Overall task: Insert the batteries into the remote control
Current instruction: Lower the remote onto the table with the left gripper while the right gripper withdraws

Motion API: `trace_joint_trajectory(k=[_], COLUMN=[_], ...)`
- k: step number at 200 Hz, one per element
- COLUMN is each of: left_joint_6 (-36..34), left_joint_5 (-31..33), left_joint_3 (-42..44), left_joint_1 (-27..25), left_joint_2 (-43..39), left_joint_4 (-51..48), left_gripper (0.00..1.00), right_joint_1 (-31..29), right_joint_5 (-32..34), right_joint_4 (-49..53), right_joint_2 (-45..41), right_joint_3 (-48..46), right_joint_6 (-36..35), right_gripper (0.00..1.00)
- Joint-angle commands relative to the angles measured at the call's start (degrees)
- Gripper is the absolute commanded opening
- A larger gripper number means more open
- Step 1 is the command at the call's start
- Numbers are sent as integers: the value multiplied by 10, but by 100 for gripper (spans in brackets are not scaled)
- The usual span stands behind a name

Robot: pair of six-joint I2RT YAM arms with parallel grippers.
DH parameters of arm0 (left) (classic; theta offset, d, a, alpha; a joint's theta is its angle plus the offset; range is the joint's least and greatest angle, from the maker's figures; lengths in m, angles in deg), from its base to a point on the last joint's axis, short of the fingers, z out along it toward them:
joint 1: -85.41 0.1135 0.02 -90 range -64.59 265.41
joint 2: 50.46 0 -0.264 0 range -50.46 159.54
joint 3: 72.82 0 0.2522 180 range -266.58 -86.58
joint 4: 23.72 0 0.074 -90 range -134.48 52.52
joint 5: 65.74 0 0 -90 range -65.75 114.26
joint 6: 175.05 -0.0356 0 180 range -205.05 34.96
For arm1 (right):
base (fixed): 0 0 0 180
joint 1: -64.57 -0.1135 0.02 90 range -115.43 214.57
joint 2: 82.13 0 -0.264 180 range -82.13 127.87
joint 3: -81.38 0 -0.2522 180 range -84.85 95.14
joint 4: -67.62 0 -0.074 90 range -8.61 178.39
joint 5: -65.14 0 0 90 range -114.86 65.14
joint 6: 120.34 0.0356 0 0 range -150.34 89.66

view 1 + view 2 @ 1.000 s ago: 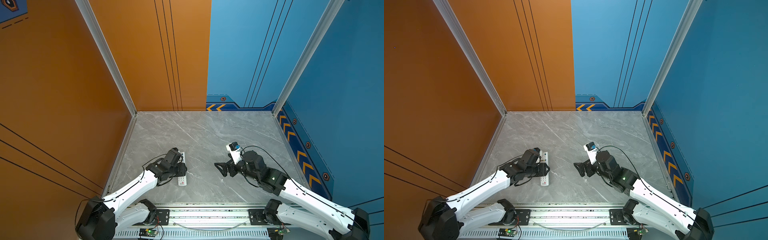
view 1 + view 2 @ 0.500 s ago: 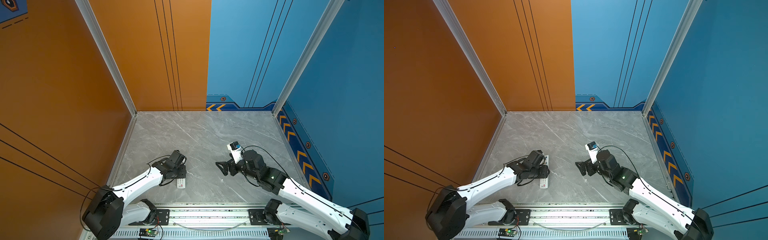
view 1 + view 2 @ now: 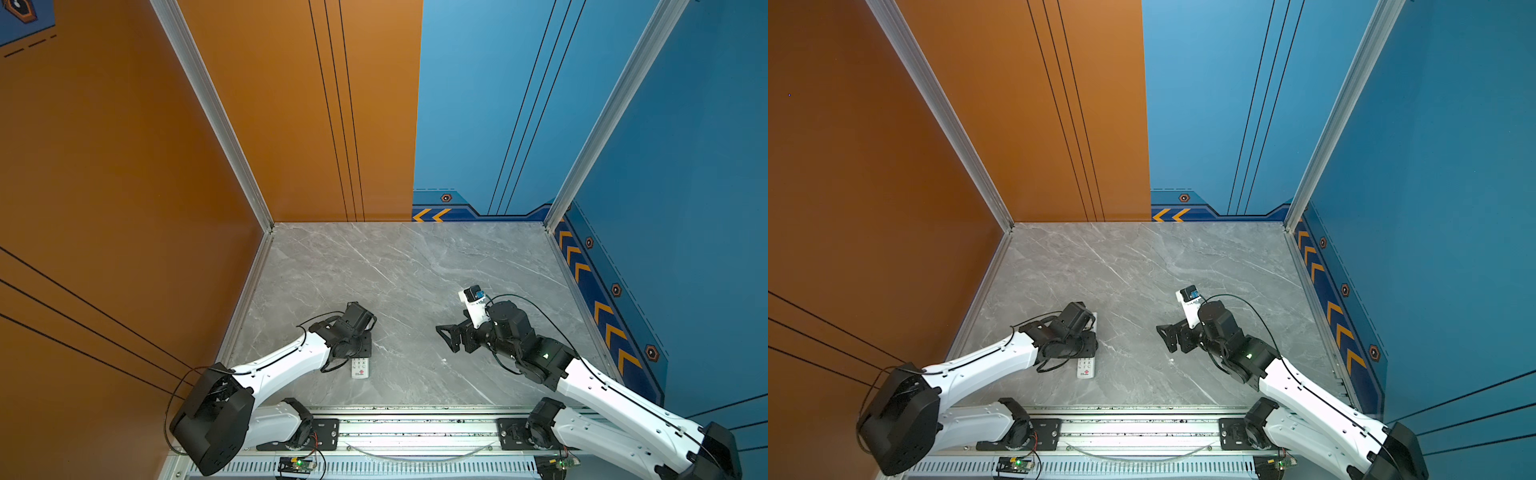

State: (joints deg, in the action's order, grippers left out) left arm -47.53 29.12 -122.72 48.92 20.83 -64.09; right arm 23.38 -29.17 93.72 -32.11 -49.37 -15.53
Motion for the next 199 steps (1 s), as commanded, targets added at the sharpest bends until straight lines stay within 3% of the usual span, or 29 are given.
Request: trace_joint_trajectory(k=[1, 199], left_joint_6=[11, 50], left_joint_5=[33, 51], left_joint_3=[3, 43], left_joint_1=[-7, -13], left_joint_2=[10, 54], left_joint_4=[-16, 57], left_gripper=[9, 16], right_joint_1=[6, 53], right_joint_5=[-16, -36], right_joint_4=[-11, -9], right_joint_2=[-17, -54], right_joint_3=[-9, -22], right_joint_6=[-9, -6], right_gripper=[100, 100])
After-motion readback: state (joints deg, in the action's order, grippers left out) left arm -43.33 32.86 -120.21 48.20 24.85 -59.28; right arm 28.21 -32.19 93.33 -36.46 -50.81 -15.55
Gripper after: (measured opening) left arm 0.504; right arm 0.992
